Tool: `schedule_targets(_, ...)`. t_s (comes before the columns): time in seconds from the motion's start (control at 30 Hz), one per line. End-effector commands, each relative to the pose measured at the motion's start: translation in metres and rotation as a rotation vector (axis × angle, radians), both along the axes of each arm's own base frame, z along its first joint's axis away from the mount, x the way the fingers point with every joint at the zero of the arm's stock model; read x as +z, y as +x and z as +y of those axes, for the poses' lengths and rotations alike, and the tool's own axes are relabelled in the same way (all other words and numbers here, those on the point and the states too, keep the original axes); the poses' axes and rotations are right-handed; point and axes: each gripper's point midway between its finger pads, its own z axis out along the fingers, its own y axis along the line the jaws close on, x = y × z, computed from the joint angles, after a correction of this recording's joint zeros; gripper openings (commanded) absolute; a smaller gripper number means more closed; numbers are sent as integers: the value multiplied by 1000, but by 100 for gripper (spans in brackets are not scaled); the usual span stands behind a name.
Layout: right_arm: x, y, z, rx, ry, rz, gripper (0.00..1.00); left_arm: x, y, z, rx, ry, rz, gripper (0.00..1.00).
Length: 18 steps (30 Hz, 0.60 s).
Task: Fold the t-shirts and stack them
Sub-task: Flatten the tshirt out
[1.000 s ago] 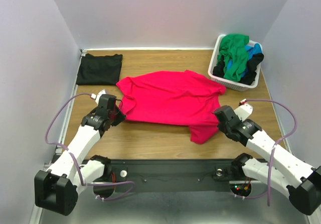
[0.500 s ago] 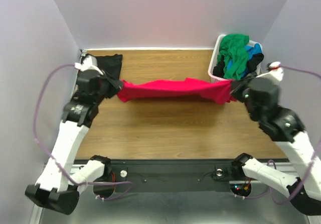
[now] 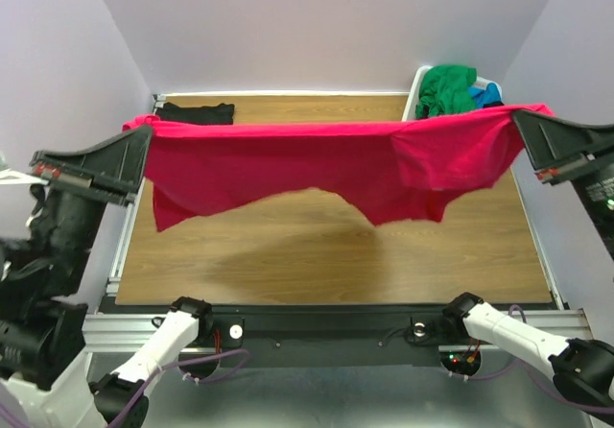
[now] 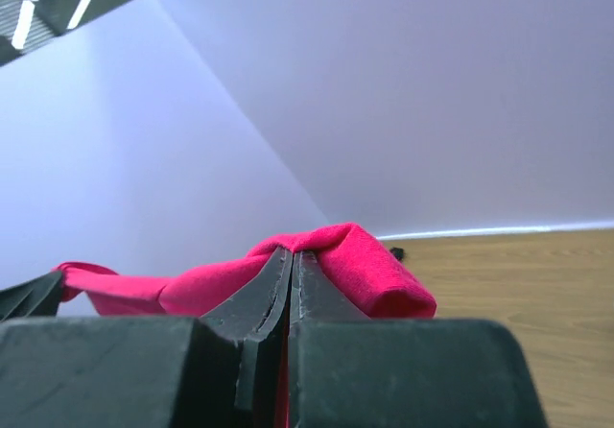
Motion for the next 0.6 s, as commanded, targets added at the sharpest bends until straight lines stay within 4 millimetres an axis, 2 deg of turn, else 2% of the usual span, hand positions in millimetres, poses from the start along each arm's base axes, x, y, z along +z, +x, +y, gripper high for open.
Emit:
schedule_targets(0.0,29,-31,2,96,9,-122,0,10,-16,-5,-44,30,-32,0)
schedule_targets(0.17,33,-38,-3,95,18,-139,0,12,-27,3,-17,6,-46,0)
schedule_targets(0.27,24,-22,-4,40,5,-102,0,6,-22,5,-1,3,-39,0)
schedule_targets(0.33,12,-5,-6,-20,-8,-59,0,-15,-1,4,22,-3,25,0)
schedule_targets(0.37,-7,20,-7,-103,-32,7,0,-36,21,3,44,-15,86,0)
schedule_targets(0.43,-32,49,-11,-206,-46,88,0,-65,49,7,99,-35,167,0)
schedule_targets(0.47,-44,66,-19,-303,-38,133,0,-103,74,7,142,-37,272,0)
schedule_targets(0.5,-56,77,-23,-359,-19,166,1,-122,88,12,186,-50,323,0)
schedule_targets(0.53,-93,100,-16,-410,-59,239,0,-140,102,18,244,-78,367,0)
schedule_targets(0.57,-98,112,-20,-473,-36,231,0,-156,120,18,268,-82,400,0)
